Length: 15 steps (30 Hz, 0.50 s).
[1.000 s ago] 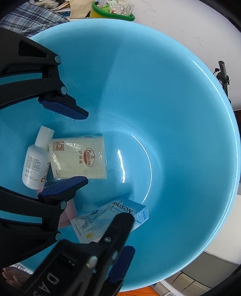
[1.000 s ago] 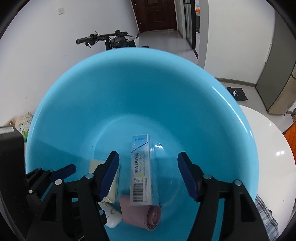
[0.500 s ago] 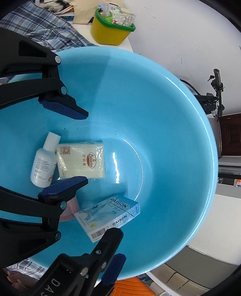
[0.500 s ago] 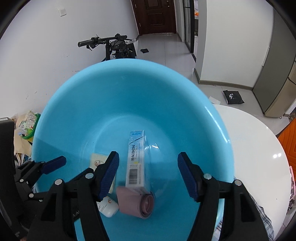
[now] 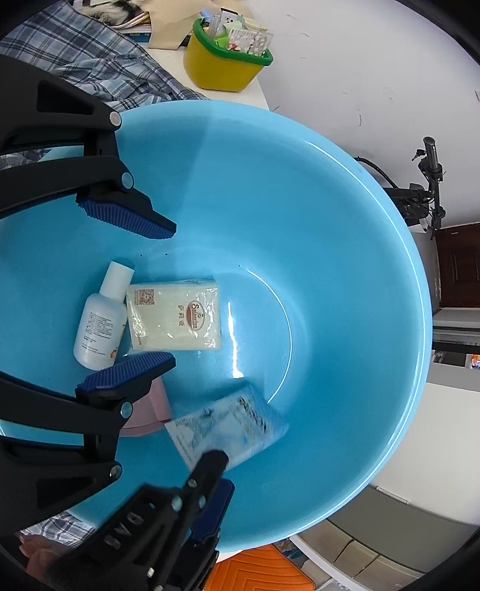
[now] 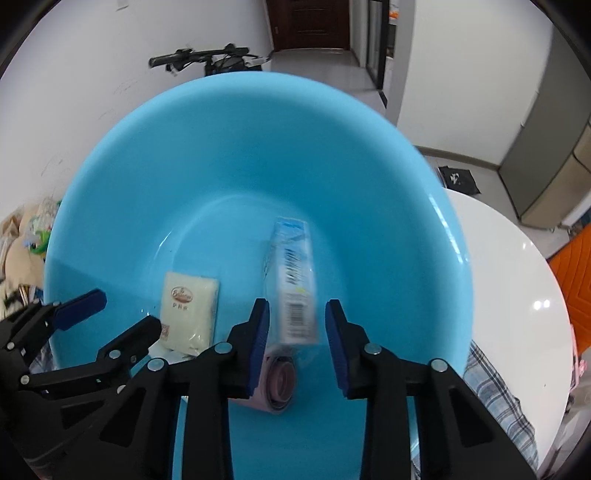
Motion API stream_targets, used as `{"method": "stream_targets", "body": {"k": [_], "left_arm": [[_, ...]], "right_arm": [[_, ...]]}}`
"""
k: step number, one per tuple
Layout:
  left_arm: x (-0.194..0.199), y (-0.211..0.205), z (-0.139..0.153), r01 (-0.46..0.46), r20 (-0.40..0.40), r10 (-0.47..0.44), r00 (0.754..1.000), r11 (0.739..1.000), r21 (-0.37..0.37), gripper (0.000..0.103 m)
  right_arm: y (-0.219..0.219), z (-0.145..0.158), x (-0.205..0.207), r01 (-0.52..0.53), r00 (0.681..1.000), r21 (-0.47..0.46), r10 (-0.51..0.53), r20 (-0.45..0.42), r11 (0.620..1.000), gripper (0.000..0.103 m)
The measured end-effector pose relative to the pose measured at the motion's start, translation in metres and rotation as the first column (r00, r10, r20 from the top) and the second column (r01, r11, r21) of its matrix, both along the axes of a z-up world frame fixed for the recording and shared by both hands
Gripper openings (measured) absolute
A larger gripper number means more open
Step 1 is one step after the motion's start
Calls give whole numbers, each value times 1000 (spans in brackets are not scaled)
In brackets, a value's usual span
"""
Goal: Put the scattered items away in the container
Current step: 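Open the right gripper on the RAISON box and raise both tools out of the basin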
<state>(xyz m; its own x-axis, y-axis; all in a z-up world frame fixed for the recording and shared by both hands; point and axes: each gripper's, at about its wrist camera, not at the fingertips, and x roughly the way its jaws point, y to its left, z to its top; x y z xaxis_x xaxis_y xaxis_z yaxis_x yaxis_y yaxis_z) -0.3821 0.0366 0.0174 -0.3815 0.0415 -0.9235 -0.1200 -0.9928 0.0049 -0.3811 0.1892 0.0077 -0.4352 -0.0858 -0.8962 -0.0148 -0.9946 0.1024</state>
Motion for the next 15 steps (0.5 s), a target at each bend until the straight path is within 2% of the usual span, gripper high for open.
{"method": "stream_targets", "body": {"k": [5,8,12,14,15], "left_arm": [[2,-4,0,5,1,-5,1000,1000,-5,66],[-10,-16,-4,-3,-6,3,1000,1000,2,66],[-7,-14,-8,-4,-21,4,1000,1000,14,66],[0,-13,-2,21,-88,-18,996,999,35,66],[-6,-15,0,28,-135,-22,991,999,42,66]], "right_arm": [[7,5,-1,7,1000,-16,-7,-2,1000,30],[9,6,0,6,1000,-19,-6,-6,1000,30],[7,9,1,7,999,-15,-8,-41,1000,30],[4,12,1,6,998,-14,-7,-70,1000,38],[3,15,2,2,996,-20,-4,-93,1000,56]]}}
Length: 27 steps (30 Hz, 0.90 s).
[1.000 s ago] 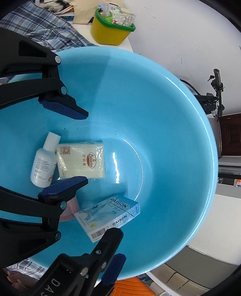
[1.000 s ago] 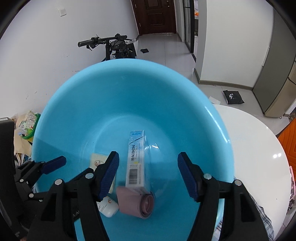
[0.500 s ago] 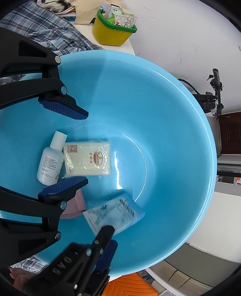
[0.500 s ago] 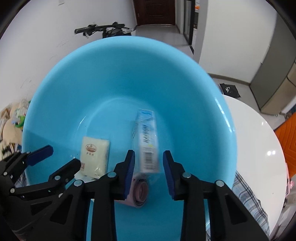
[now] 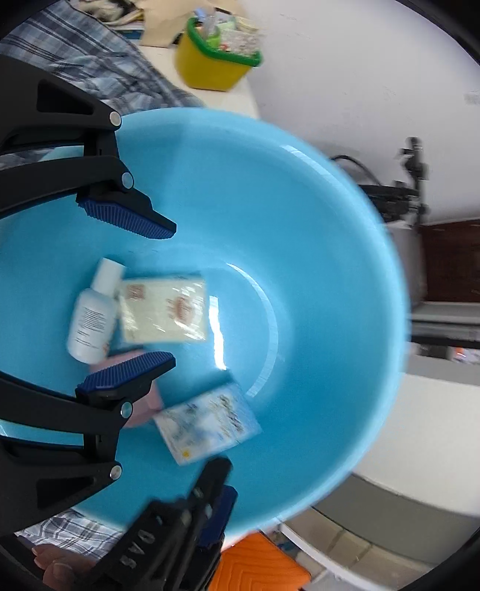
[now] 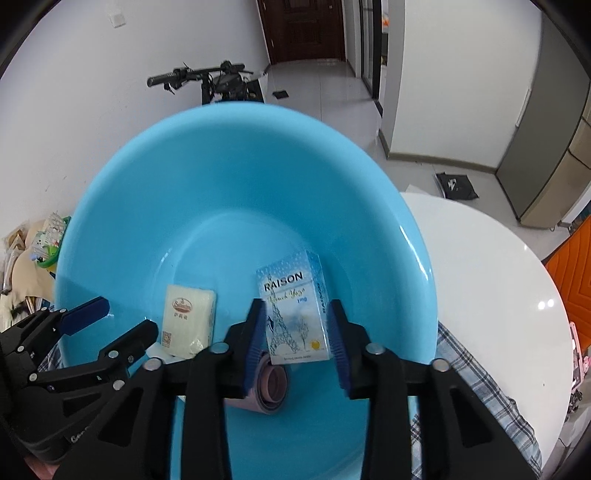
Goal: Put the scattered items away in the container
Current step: 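Open the right gripper on the RAISON box and raise both tools out of the basin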
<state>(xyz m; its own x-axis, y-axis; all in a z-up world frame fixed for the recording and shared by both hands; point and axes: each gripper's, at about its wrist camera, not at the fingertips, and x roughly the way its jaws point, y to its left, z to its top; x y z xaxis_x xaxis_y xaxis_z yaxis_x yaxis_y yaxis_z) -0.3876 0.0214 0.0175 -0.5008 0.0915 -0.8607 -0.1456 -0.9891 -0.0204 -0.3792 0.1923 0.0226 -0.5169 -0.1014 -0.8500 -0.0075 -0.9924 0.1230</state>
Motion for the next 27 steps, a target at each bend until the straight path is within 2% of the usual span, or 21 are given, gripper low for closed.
{"method": "stream_targets", "body": {"k": [1,2,4,7,10,11,13,14,16,17,20,24,27], "left_arm": [[2,0,5,4,-57,-3,998,1000,9,66],[7,0,9,15,-110,-13,994,1000,16,67],[17,-2,15,39,-199,-37,979,999,4,88],[26,-4,25,49,-299,-54,953,998,-25,89],[34,-7,40,26,-359,-22,933,1000,8,90],[35,-8,41,21,-370,-14,929,1000,17,90],[41,-11,44,6,-415,15,910,999,48,90],[45,-13,45,-2,-433,31,901,998,67,90],[46,-15,47,5,-441,42,896,995,104,101],[49,-15,48,14,-451,38,892,994,111,103],[55,-18,51,-15,-491,68,868,994,111,103],[59,-24,54,-14,-514,72,855,993,115,103],[64,-32,58,-12,-528,78,846,992,127,103]], "right_arm": [[1,5,3,-10,999,-13,9,-41,1000,70],[2,11,6,-21,996,-22,19,-92,1000,71],[4,22,14,-31,983,3,31,-181,1000,73],[2,32,23,-39,961,71,57,-270,997,80],[-2,39,33,-45,932,109,81,-353,993,88],[-1,42,35,-34,923,101,70,-378,994,89],[2,44,40,-5,910,69,33,-413,998,101],[3,46,38,13,907,53,11,-421,998,103],[3,48,41,42,896,32,-24,-444,999,103],[2,49,46,52,889,32,-31,-457,998,103],[2,55,56,62,865,29,-39,-501,998,103],[8,64,69,66,832,-16,-64,-551,998,103],[10,68,82,63,818,-7,-56,-572,998,103]]}}
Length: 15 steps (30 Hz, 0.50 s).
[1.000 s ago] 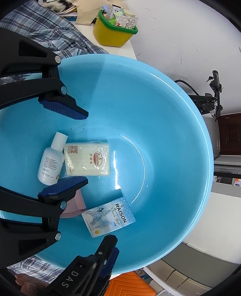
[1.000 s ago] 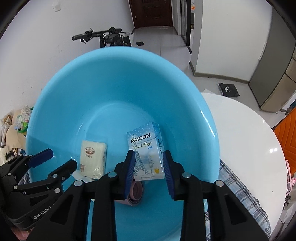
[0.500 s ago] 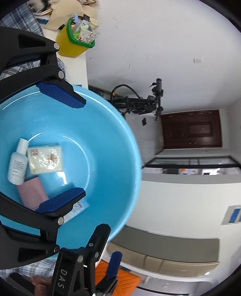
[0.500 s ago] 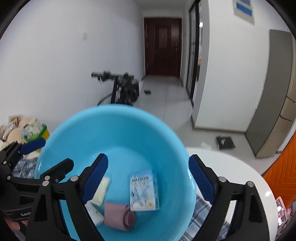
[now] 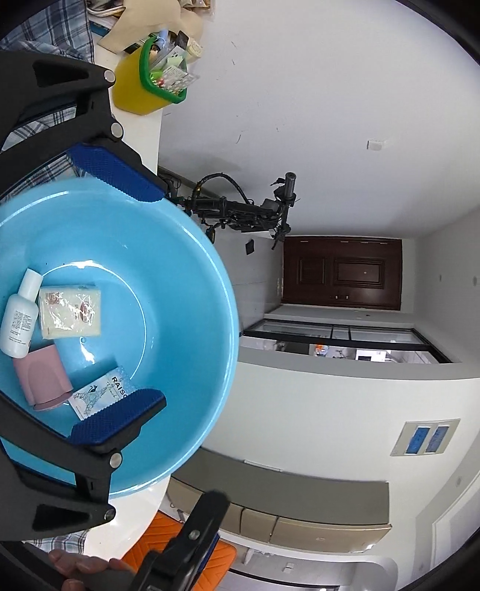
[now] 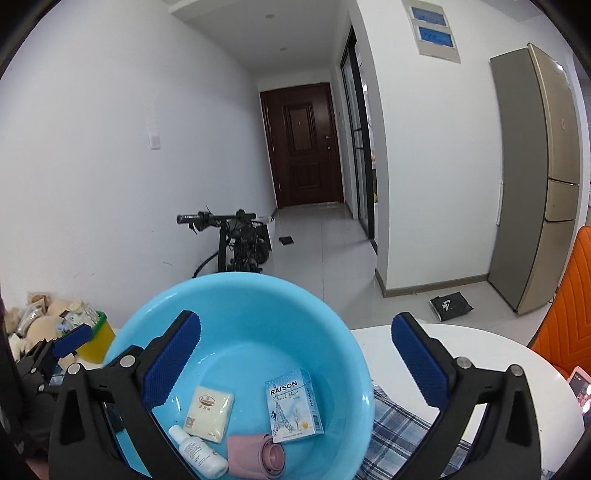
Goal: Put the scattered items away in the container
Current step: 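Open the right gripper on the RAISON box and raise both tools out of the basin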
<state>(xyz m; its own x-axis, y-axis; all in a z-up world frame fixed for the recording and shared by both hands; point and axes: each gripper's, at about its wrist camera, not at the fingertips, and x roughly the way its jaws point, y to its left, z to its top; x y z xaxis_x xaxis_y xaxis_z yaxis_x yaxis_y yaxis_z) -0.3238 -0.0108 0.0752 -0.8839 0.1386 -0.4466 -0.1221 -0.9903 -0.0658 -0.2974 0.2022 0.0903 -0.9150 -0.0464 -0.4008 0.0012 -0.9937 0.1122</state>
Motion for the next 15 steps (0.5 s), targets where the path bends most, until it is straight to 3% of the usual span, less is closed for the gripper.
{"method": "stream_targets", "body": {"k": [6,12,15], "left_arm": [[18,-14,19,-24,-65,24,998,1000,0,103],[74,-21,42,-63,-159,70,985,997,51,103],[99,-12,47,-25,-146,28,989,1000,16,103]], "right_arm": [[-12,2,26,-7,999,160,13,-34,987,103],[-26,-6,53,-57,998,185,59,-4,981,103],[-23,-12,71,-63,998,184,64,4,981,103]]}}
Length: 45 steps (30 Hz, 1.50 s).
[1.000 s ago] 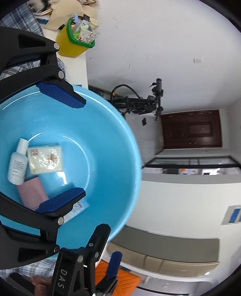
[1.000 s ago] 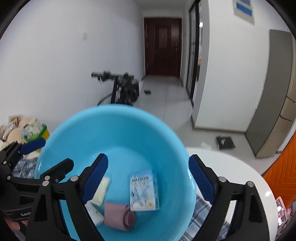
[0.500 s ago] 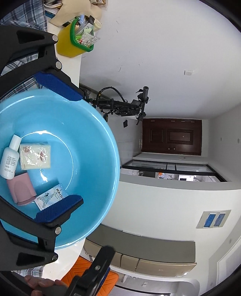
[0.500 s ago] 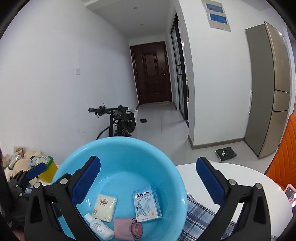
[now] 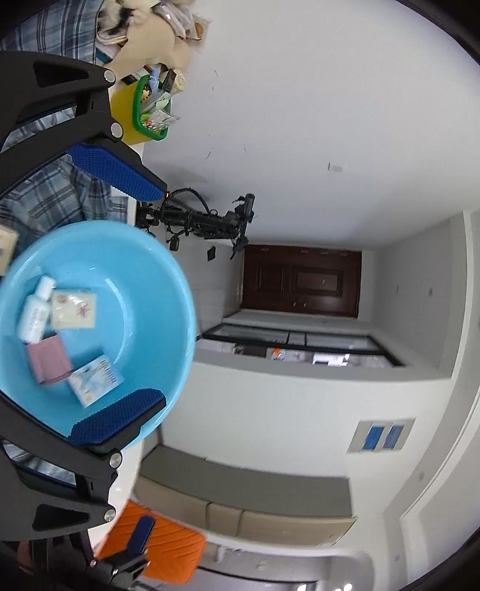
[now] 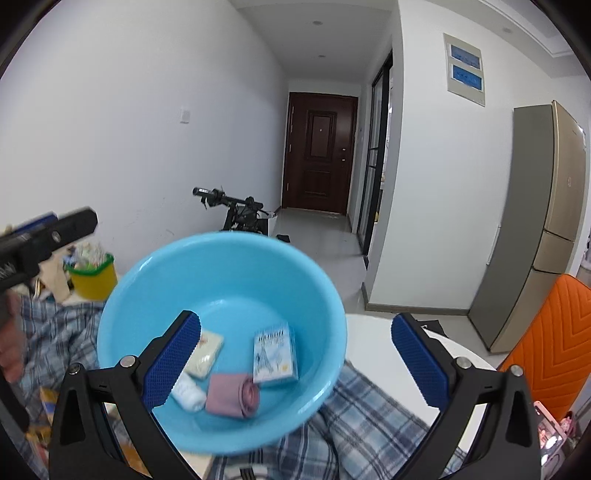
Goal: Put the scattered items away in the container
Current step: 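Open the right gripper on the RAISON box and raise both tools out of the basin, then move both tools down toward the black fuzzy pouch and blue wrapped pack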
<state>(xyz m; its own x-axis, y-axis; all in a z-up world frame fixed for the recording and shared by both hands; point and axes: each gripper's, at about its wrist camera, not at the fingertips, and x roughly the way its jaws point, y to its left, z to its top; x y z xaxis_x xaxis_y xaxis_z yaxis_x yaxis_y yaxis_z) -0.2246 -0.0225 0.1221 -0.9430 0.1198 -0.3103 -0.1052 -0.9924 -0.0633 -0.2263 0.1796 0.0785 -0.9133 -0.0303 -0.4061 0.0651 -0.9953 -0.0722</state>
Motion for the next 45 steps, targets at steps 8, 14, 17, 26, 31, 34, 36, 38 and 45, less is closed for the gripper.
{"method": "stream_targets", "body": {"k": [8,14,17,26,31,34,36,38,45], "left_arm": [[79,4,7,46,-85,-49,995,998,-41,103],[111,-4,10,118,-22,-118,993,993,17,103],[136,3,6,112,-58,-114,992,992,-51,103],[193,0,-15,129,-58,-132,990,991,-45,103],[213,-15,-17,106,-67,-106,992,994,-3,103],[220,-17,-19,106,-64,-107,992,994,-11,103],[222,-17,-20,119,-57,-120,991,993,-23,103],[224,-16,-22,124,-56,-125,991,992,-27,103],[223,-14,-30,117,-37,-118,992,992,-38,103]], "right_arm": [[1,14,70,-49,997,-54,46,-61,997,103],[-8,24,123,-91,993,-72,85,-82,993,103],[-16,23,151,-103,987,-61,94,-130,993,103],[-28,2,199,-123,984,-67,113,-139,990,103],[-27,2,226,-113,982,-85,98,-158,990,103],[-29,3,234,-116,982,-86,101,-162,989,103],[-31,3,236,-119,980,-85,103,-168,989,103],[-34,2,238,-117,981,-72,103,-166,991,103],[-33,-7,232,-99,985,-76,87,-146,992,103]]}}
